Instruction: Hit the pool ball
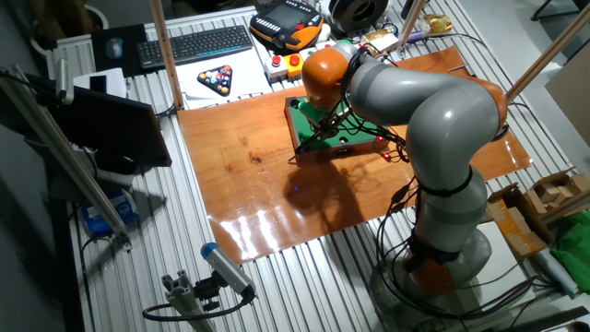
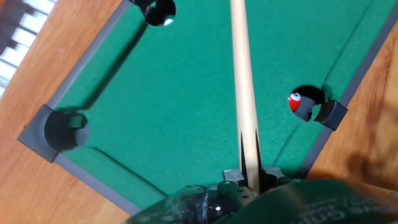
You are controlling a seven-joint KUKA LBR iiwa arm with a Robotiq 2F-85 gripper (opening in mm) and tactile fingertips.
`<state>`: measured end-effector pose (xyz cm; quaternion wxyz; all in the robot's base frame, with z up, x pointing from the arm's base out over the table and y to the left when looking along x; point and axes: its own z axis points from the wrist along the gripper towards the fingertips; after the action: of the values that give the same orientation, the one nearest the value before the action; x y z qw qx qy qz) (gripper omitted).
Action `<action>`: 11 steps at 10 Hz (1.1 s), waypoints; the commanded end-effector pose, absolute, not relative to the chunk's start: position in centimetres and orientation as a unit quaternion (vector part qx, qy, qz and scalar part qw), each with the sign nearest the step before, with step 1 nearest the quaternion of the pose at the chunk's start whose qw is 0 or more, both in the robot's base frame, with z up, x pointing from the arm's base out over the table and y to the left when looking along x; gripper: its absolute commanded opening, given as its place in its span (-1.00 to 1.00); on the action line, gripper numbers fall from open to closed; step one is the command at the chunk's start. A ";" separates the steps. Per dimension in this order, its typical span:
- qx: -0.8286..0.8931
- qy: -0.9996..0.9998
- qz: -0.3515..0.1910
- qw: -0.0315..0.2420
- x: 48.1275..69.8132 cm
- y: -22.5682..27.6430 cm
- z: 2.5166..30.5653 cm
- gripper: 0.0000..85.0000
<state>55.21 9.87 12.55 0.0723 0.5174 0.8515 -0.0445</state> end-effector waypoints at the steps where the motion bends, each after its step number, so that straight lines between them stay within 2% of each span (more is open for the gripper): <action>1: 0.516 0.852 -0.045 0.072 55.1 9.8 12.5 -0.98; 11: 0.516 0.853 -0.047 0.063 54.7 9.3 12.2 -0.98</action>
<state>54.70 9.26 12.16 0.0630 0.5159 0.8530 -0.0467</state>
